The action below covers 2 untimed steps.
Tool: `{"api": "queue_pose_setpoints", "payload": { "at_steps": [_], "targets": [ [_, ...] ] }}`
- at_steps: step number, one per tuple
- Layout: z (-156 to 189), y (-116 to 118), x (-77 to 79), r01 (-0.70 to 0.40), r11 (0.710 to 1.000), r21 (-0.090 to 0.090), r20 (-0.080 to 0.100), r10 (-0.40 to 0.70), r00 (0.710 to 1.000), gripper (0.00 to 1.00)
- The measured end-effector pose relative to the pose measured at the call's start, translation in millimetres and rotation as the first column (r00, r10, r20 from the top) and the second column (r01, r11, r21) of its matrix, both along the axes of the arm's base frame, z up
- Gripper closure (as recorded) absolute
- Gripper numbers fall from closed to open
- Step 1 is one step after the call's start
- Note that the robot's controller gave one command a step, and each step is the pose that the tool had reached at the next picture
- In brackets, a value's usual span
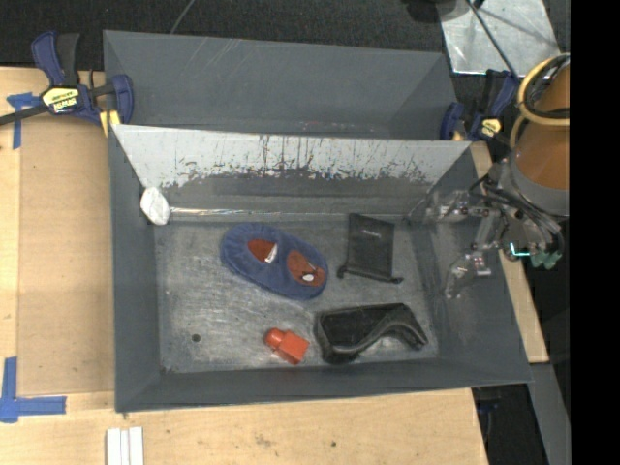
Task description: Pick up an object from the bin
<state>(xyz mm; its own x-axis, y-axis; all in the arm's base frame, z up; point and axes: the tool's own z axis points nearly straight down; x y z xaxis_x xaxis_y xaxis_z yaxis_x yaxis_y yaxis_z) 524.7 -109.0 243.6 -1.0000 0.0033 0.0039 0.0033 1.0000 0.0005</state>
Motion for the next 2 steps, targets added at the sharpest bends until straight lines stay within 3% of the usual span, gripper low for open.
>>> {"api": "queue_pose_setpoints", "payload": {
  "at_steps": [1,2],
  "targets": [
    [-133.6,38.2,52.9,0.084,0.997,0.0,0.001,-0.084,0.997,0.0],
    [-172.9,25.8,74.6,0.049,0.999,-0.001,0.009,-0.049,0.999,0.0]
  ]
}}
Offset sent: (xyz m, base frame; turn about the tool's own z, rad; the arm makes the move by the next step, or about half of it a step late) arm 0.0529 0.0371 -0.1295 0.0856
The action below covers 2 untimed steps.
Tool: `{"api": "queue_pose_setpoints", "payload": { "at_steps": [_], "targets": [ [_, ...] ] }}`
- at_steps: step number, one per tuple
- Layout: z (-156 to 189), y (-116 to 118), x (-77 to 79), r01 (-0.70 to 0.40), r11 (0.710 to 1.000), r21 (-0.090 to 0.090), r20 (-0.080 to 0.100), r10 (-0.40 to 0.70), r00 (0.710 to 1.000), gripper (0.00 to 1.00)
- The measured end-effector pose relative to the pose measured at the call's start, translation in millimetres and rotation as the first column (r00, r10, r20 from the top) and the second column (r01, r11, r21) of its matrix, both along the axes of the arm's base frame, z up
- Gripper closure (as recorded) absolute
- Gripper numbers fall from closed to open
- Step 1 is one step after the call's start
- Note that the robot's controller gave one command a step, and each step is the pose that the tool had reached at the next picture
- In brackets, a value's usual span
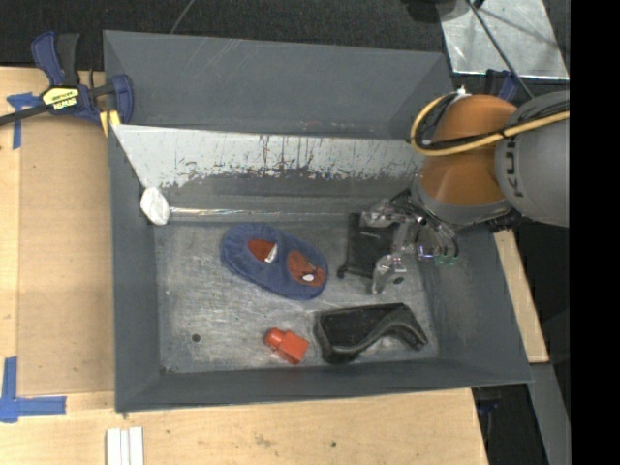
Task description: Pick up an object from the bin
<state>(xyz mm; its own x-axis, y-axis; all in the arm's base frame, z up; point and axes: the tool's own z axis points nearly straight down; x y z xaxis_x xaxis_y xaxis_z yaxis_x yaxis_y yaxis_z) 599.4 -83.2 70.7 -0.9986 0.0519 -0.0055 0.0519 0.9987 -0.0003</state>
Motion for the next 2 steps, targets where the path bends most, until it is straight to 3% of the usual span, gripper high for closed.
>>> {"api": "queue_pose_setpoints", "payload": {
  "at_steps": [1,2],
  "targets": [
    [7.3,-0.1,5.2,-0.001,1.0,-0.003,0.022,0.001,1.0,1.0],
    [142.1,-18.2,24.9,-0.004,1.0,-0.002,0.009,0.004,1.0,1.0]
  ]
}}
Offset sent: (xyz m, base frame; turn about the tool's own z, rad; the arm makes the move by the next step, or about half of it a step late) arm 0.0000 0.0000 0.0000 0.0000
